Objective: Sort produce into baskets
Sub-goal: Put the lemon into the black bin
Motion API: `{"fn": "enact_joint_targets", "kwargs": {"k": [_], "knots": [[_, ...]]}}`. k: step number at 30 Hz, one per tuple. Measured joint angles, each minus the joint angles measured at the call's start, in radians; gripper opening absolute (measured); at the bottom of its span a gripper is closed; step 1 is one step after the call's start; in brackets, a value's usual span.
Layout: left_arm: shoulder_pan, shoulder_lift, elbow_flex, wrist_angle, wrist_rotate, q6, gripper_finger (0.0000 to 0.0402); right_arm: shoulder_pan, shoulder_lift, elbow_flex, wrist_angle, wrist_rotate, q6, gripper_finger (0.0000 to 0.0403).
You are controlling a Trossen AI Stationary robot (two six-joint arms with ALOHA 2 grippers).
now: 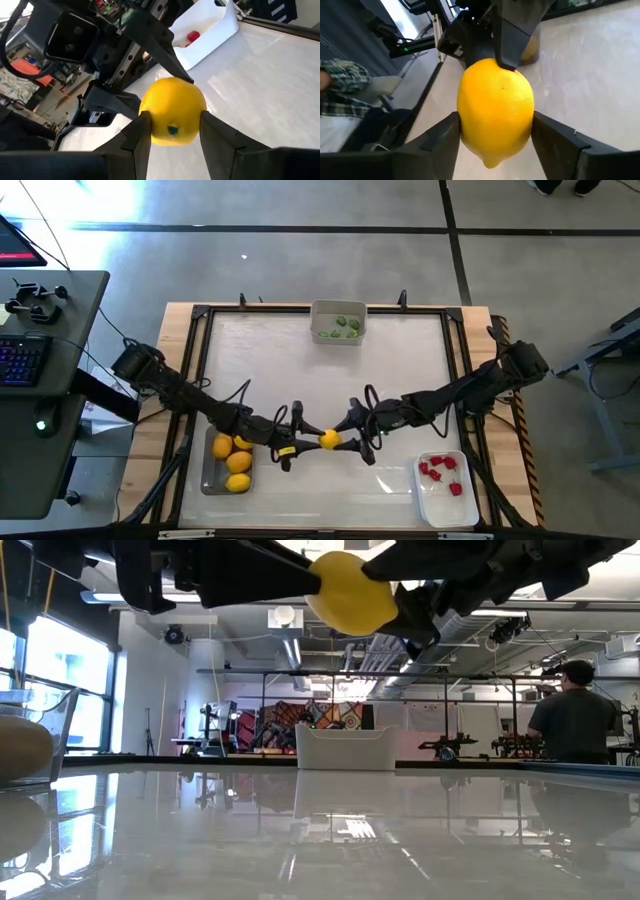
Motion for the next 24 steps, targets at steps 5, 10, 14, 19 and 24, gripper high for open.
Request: {"fn": "enact_joint_targets", "kwargs": {"k": [5, 10, 14, 19, 24], "knots": [[-0.003, -0.026, 0.000, -0.030, -0.009, 0.004, 0.0128, -0.003, -0.008, 0.019, -0.032, 0.014, -0.067, 0.0252], [-0.014, -0.062, 0.000, -0.092, -0.018, 0.001, 0.0128, -0.005, -0.009, 0.070, -0.110, 0.042, -0.172, 0.0265], [-0.046, -0.109, 0.000, -0.174, -0.036, -0.008, 0.0128, -0.007, -0.009, 0.114, -0.171, 0.070, -0.323, 0.0266], [-0.087, -0.209, 0.000, -0.291, -0.057, -0.081, 0.0128, -0.029, -0.010, 0.192, -0.252, 0.075, -0.433, 0.0266], [-0.117, -0.302, 0.000, -0.418, -0.080, -0.147, 0.0128, -0.071, -0.010, 0.242, -0.314, 0.066, -0.492, 0.0266]]}}
